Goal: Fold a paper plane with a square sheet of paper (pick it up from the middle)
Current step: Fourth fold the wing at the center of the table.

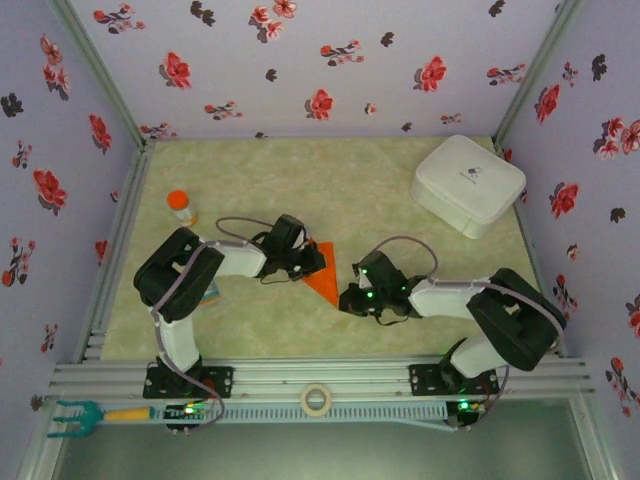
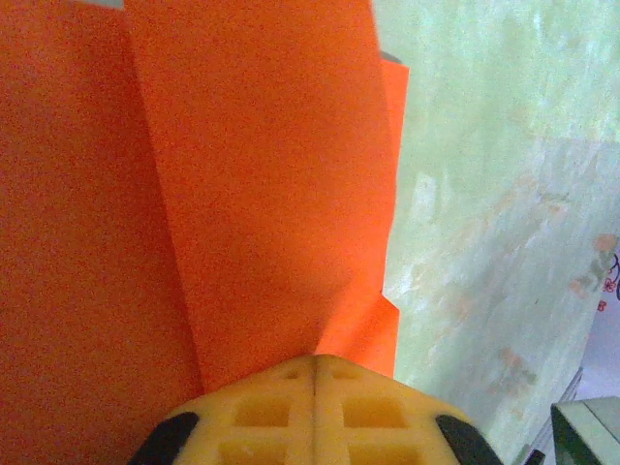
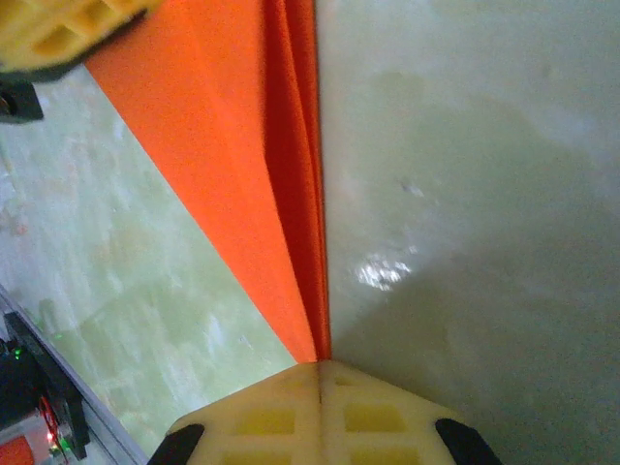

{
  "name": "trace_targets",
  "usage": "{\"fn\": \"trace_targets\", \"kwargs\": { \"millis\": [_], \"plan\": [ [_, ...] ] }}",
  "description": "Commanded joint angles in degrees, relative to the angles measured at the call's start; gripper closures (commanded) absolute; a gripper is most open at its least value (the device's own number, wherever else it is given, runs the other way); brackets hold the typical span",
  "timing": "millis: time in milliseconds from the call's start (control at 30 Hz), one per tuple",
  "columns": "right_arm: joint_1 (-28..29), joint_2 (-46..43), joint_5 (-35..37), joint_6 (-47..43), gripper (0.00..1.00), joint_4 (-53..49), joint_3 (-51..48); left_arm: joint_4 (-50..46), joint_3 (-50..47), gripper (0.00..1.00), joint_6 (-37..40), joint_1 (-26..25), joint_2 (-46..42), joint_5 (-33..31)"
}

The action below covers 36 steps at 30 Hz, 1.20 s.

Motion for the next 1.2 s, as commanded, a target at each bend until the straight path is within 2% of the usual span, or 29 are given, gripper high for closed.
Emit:
{"fn": "trace_targets", "kwargs": {
  "millis": [0,167,267,467,667,800,900,1000,1167],
  "plan": [
    [0.68,-2.52,0.19,-1.95,0.95,-8.86,0.56,-3.9,-2.29,1.0,-0.13,0.04,2.18,-3.29],
    [0.71,-6.35,3.09,-1.55,0.95,-10.89,4.42,-3.29,-2.95,1.0,-0.98,-0.37,1.29,-3.66],
    [0.13,-5.65,3.41,-0.82,0.95,-9.4,7.44,-3.14,-3.4,1.0,-1.21,-0.66,0.54,-4.26],
    [-1.59,1.56,4.61,3.4,0.95,-4.04,11.39,-2.37,-3.75,1.0,-1.46,-0.78,0.27,-4.2],
    [-2.35,8.5,2.57,3.92,0.96,-1.19,15.13,-2.32,-3.72,1.0,-1.57,-0.77,0.05,-4.22],
    [-2.75,11.5,1.3,4.49,0.96,1.66,15.3,-2.15,-3.74,1.0,-1.55,-0.82,0.13,-4.19],
    [-3.06,12.36,2.41,3.34,0.96,-1.14,14.66,-2.14,-3.57,1.0,-1.36,-0.75,0.15,-3.95],
    [-3.14,12.58,4.63,1.76,0.98,-5.21,11.96,-2.25,-2.99,1.0,-0.65,-0.71,-0.28,-3.48],
    [-3.14,13.82,3.97,1.64,1.0,-3.68,6.49,-2.43,-0.64,0.96,1.47,-0.4,-3.12,-1.54]
  ]
}}
